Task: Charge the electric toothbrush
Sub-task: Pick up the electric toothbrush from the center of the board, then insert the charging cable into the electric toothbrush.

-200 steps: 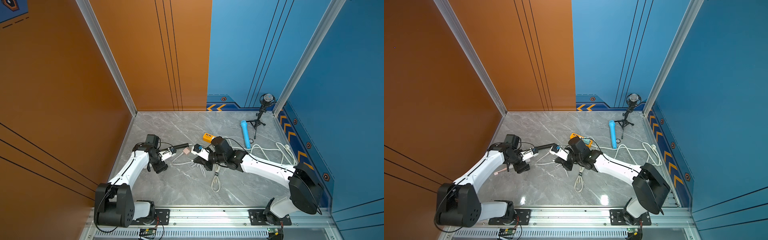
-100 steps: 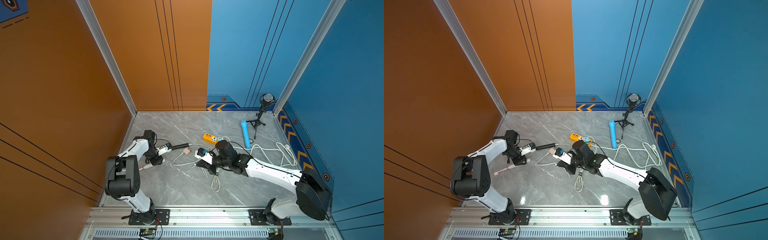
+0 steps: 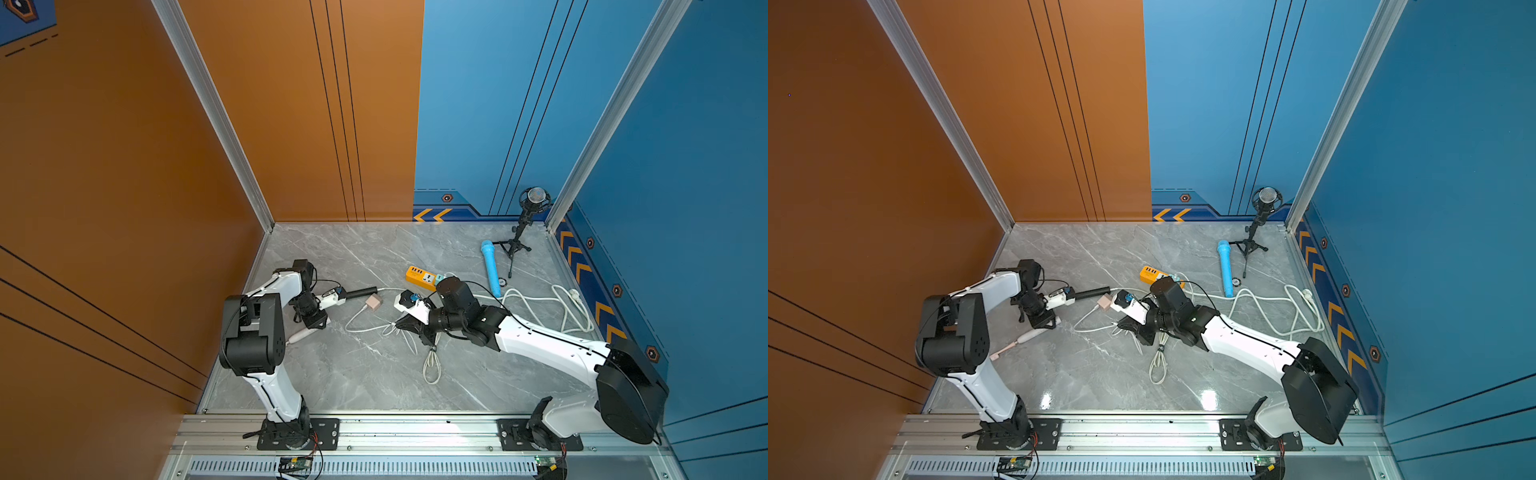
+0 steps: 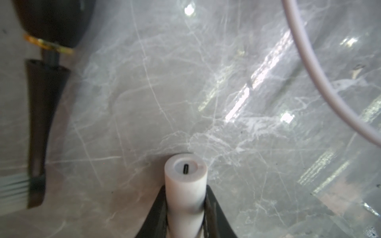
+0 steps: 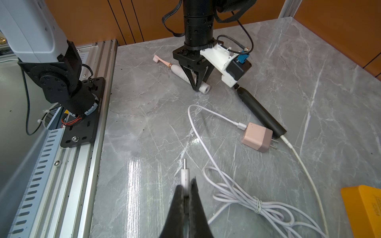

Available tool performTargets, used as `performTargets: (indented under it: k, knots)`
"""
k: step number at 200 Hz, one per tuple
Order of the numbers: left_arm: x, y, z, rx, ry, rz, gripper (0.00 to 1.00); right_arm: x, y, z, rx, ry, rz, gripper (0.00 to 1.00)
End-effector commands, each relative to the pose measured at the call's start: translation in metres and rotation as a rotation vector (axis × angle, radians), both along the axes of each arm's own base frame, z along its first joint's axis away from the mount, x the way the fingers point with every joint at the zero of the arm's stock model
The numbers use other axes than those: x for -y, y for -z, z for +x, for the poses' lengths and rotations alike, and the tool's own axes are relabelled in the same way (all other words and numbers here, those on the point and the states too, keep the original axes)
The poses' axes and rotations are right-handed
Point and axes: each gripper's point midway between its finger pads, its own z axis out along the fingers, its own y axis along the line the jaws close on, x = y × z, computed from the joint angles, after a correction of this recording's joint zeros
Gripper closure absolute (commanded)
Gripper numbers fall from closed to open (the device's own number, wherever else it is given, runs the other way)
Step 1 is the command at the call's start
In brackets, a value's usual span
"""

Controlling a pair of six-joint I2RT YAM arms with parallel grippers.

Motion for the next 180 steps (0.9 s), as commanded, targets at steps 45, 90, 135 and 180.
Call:
performTargets:
  k: [45,90,135,180]
  knots:
    - [0.116,-0.155,-0.017,0.519,0.533,-0.275,0.91,0.015,-0.035,0.044,-0.374,0.186,-0.037,1.0]
    - [0.15,-0.177,-0.025,0.727,0.781,-0.227,1.0,-0.006,-0.071,0.049,-0.722,0.195,0.085,1.0]
    - [0.158,-0.214,0.005,1.062,0.844,-0.099,1.0,-0.01,-0.067,0.039,-0.965,0.205,0.074,1.0]
    - [0.174,-0.24,0.014,1.24,0.861,-0.123,1.0,-0.008,-0.101,0.036,-1.028,0.185,0.134,1.0]
